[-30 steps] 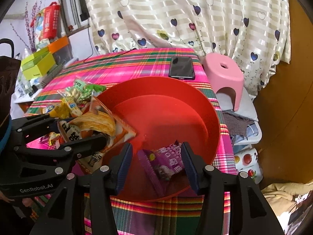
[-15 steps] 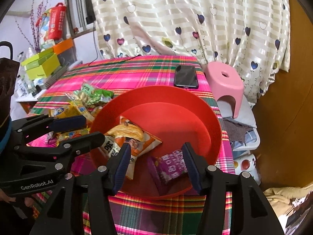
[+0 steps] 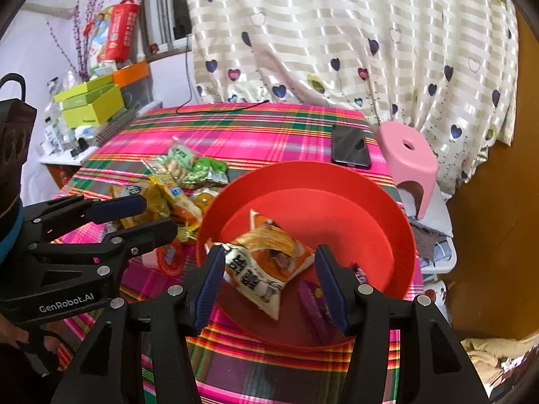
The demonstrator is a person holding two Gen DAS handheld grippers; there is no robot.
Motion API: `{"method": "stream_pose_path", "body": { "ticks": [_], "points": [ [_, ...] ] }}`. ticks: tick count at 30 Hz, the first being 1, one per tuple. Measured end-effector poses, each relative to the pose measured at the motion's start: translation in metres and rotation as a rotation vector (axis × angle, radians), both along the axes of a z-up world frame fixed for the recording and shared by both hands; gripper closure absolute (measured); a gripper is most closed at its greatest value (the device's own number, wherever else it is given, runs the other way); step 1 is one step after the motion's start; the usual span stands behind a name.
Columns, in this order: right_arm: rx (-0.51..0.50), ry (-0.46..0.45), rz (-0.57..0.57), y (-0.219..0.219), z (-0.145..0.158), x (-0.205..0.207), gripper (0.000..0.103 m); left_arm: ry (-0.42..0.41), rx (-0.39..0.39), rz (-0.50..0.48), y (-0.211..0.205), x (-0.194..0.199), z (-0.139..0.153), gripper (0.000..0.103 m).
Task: Organize snacks
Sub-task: 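Open both tools to drop the packets into the red basket, then grasp the clear round-label packet with the left tool while the right tool grasps the yellow chip bag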
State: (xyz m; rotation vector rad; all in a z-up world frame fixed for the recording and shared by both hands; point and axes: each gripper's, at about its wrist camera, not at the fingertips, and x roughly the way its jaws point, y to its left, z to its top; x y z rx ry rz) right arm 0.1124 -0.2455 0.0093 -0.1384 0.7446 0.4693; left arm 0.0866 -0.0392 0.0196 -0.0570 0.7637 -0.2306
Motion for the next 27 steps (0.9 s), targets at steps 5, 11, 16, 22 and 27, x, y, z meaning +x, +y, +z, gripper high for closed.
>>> {"method": "stream_pose_path", "body": {
  "ticks": [5, 11, 16, 22, 27],
  "points": [
    [-0.002, -0.005, 0.034, 0.015, 0.001, -0.004, 0.049, 0.002, -0.012, 0.053, 0.02, -0.007, -0.005, 0.05],
    [-0.002, -0.004, 0.081, 0.035, 0.0, -0.008, 0.049, 0.016, -0.034, 0.134, 0.054, -0.017, -0.013, 0.05],
    [-0.001, 0.002, 0.118, 0.051, -0.002, -0.008, 0.048, 0.028, -0.046, 0.207, 0.082, -0.025, -0.021, 0.05],
    [-0.002, 0.005, 0.163, 0.07, -0.004, -0.003, 0.048, 0.047, -0.062, 0.283, 0.115, -0.026, -0.031, 0.05],
    [-0.008, 0.012, 0.181, 0.08, -0.008, 0.002, 0.048, 0.076, -0.083, 0.34, 0.134, -0.02, -0.045, 0.05]
  ]
}}
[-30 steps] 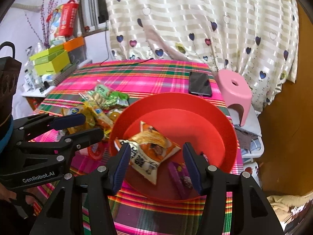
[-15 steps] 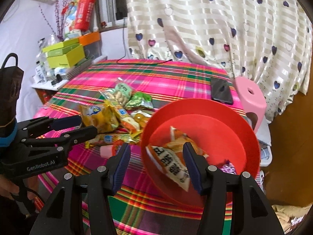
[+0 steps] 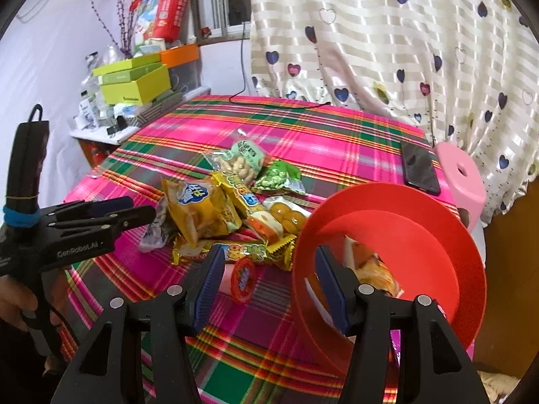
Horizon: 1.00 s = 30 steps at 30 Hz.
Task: Organize snacks
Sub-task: 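Grasp the clear round-label packet with the left tool while the right tool grasps the yellow chip bag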
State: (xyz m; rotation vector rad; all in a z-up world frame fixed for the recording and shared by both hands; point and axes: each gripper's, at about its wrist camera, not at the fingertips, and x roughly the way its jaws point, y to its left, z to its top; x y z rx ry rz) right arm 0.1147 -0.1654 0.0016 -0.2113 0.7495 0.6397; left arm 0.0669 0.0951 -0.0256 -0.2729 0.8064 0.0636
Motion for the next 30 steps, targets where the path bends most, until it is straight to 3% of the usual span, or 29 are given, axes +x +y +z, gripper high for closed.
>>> {"method": "stream_pose_path", "body": {
  "ticks": [14, 18, 19, 21, 30],
  "points": [
    [-0.014, 0.019, 0.069, 0.033, -0.006, 0.017, 0.048, 0.087, -0.068, -0.008, 0.007, 0.03, -0.034, 0.05],
    [-0.012, 0.025, 0.109, 0.047, -0.007, 0.018, 0.048, 0.078, -0.052, -0.009, 0.006, 0.034, -0.038, 0.05],
    [-0.013, 0.026, 0.122, 0.05, -0.007, 0.018, 0.048, 0.077, -0.049, -0.009, 0.006, 0.034, -0.038, 0.051],
    [-0.017, 0.025, 0.154, 0.059, -0.008, 0.018, 0.047, 0.075, -0.043, -0.007, 0.008, 0.034, -0.039, 0.063],
    [-0.082, 0.028, 0.283, 0.105, -0.023, 0.021, 0.04, 0.068, -0.041, 0.045, 0.031, 0.019, -0.039, 0.065]
  ]
}}
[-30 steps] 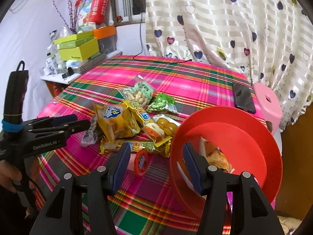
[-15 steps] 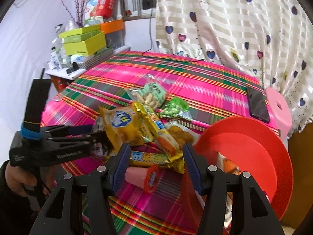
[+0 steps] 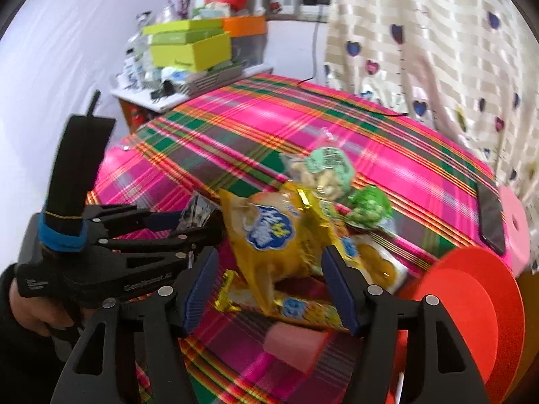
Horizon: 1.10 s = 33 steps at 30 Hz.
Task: Organize snacks
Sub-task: 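Grasp the clear round-label packet with the left tool while the right tool grasps the yellow chip bag, then carry both held packets over the red basket with both tools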
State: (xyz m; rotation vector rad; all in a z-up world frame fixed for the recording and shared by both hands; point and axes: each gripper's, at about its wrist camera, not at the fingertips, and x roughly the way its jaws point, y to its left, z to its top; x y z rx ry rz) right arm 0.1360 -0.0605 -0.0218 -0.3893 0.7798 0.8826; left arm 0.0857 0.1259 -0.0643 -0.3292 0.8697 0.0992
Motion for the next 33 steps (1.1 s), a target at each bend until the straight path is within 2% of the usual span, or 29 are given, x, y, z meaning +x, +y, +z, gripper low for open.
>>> {"method": "stream_pose_path", "body": {
  "ticks": [4, 9, 10, 11, 17, 26, 33],
  "points": [
    [-0.036, 0.007, 0.017, 0.018, -0.013, 0.009, 0.04, 0.001, -0.007, 0.017, 0.012, -0.007, 0.0, 0.065],
    [-0.082, 0.025, -0.017, 0.031, -0.027, 0.022, 0.04, -0.001, -0.016, 0.026, 0.019, -0.013, 0.0, 0.065],
    [-0.088, 0.032, -0.026, 0.032, -0.03, 0.023, 0.042, -0.002, -0.019, 0.026, 0.019, -0.014, 0.0, 0.065],
    [-0.085, 0.039, -0.032, 0.032, -0.03, 0.024, 0.051, -0.003, -0.02, 0.027, 0.02, -0.014, 0.0, 0.065],
    [-0.057, 0.025, -0.027, 0.029, -0.022, 0.014, 0.057, -0.014, -0.021, 0.03, 0.022, -0.02, 0.003, 0.065],
    [0.022, -0.016, -0.001, 0.02, 0.008, -0.015, 0.058, -0.049, -0.004, 0.045, 0.018, -0.04, 0.022, 0.065],
    [0.056, -0.046, -0.013, 0.002, 0.027, -0.032, 0.057, -0.093, 0.015, 0.021, 0.002, -0.052, 0.043, 0.065]
  ]
}}
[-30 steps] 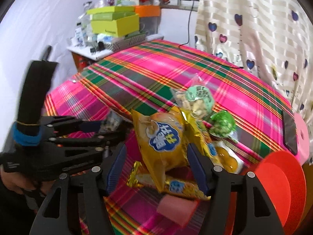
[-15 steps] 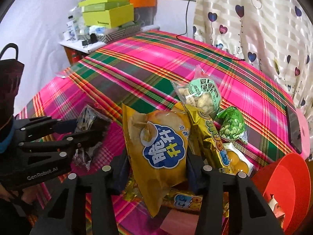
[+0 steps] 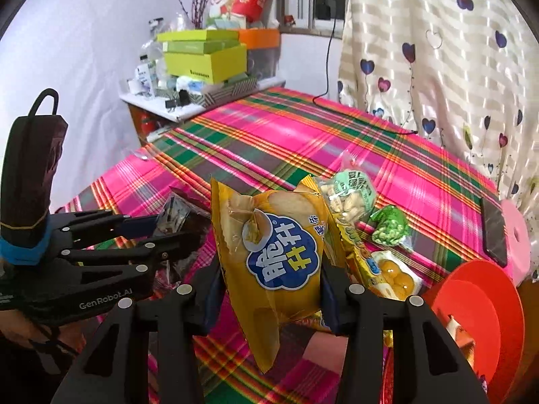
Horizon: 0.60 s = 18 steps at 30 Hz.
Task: Organize snacks
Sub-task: 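Carry both held packets over the red basket with both tools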
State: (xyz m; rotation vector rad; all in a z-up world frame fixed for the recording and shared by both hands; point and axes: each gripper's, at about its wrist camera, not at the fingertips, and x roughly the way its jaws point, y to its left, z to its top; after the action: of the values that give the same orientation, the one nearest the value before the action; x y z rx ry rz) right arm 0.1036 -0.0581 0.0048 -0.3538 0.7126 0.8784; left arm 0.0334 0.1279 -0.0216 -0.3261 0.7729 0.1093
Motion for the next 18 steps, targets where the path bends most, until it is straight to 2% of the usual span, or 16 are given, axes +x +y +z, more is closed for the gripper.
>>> {"method": "stream_pose_path", "body": {
  "ticks": [18],
  "points": [
    [0.061, -0.021, -0.086, -0.057, 0.016, -0.01, 0.057, -0.044, 0.047, -0.098, -0.058, 0.0, 0.029, 0.065]
  ]
}}
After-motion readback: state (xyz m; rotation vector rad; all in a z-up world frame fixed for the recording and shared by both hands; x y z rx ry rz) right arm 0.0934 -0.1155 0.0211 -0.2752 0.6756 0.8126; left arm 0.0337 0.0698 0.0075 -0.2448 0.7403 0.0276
